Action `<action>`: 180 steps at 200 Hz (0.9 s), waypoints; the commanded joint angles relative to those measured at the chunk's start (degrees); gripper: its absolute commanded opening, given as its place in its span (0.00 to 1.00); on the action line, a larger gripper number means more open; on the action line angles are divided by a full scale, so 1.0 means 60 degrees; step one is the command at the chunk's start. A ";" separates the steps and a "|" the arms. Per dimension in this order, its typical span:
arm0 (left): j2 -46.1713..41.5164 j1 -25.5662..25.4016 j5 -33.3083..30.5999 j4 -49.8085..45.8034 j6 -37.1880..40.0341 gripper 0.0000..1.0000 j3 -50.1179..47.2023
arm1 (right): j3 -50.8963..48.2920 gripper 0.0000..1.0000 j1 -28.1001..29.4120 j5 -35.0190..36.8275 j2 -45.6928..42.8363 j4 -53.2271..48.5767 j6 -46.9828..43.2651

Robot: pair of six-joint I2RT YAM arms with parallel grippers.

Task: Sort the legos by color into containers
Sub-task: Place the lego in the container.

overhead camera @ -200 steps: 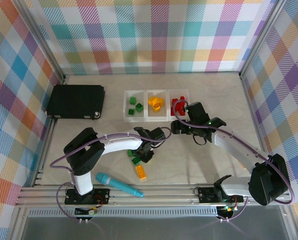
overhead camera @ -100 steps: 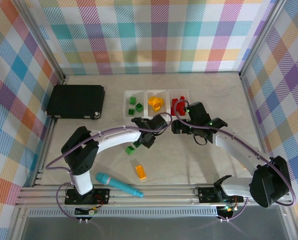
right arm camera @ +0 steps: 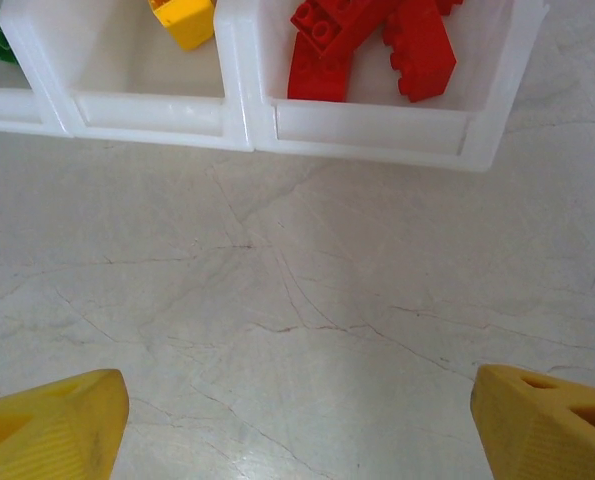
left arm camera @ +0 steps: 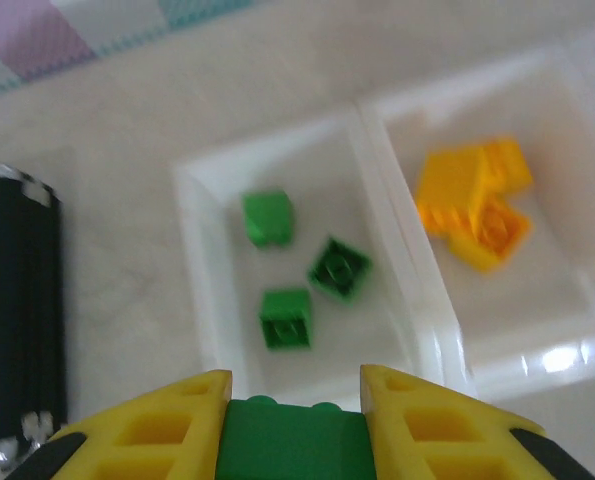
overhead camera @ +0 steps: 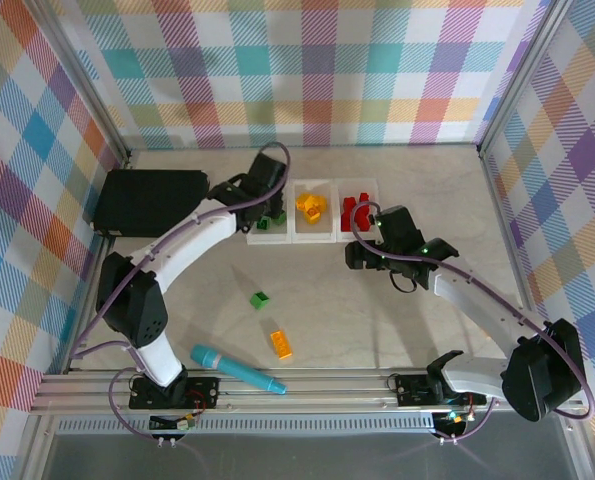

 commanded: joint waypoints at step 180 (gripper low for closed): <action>0.3539 0.0987 0.0114 0.6880 -0.2431 0.26 -0.0092 | -0.0883 0.90 -0.0100 0.0244 -0.1379 -0.0534 0.0062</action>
